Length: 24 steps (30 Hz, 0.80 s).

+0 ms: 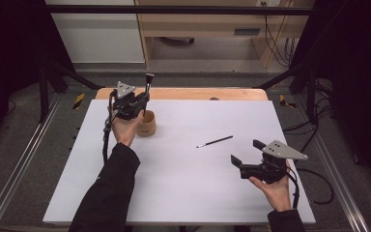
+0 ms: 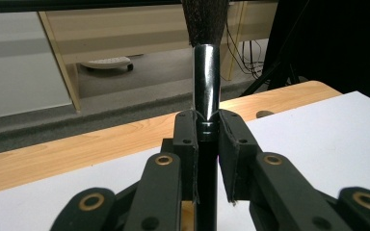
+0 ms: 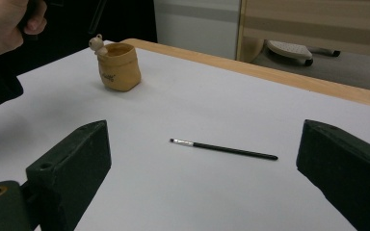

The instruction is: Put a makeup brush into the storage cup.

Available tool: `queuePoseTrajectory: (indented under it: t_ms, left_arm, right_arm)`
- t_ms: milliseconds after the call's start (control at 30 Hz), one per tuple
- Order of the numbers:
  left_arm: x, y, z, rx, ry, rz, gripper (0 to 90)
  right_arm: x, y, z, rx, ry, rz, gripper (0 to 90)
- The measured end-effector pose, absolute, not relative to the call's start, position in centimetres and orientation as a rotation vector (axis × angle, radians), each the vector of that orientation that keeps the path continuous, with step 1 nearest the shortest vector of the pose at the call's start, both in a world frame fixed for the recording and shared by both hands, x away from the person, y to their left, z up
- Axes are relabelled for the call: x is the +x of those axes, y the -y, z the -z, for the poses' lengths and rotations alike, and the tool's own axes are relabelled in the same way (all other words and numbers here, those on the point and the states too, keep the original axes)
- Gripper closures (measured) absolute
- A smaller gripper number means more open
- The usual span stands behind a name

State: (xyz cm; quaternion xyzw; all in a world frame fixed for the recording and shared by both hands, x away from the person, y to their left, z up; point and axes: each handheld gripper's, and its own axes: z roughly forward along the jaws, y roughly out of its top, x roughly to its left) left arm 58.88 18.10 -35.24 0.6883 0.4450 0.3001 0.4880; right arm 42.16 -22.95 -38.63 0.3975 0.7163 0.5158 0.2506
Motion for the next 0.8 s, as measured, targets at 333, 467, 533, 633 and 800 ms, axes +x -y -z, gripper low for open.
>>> queuePoseTrajectory:
  t_ms: [333,467,533,633,800]
  left_arm:
    - [60.2,-17.8,35.6,1.668,-1.092,-0.732,77.6]
    - [60.6,-17.7,35.9,1.673,-1.099,-0.743,77.6]
    - [60.7,-17.8,36.0,1.677,-1.101,-0.748,77.6]
    - [61.0,-17.9,36.3,1.683,-1.104,-0.748,77.6]
    - [61.1,-17.9,36.8,1.686,-1.110,-0.742,77.6]
  right_arm:
    - [42.2,23.0,38.6,1.083,-1.944,-1.403,5.5]
    - [42.1,23.0,38.6,1.081,-1.945,-1.407,5.5]
    - [42.1,23.0,38.6,1.084,-1.943,-1.409,5.5]
    - [42.1,23.1,38.6,1.082,-1.944,-1.407,5.5]
    - [42.1,23.0,38.6,1.083,-1.944,-1.405,5.5]
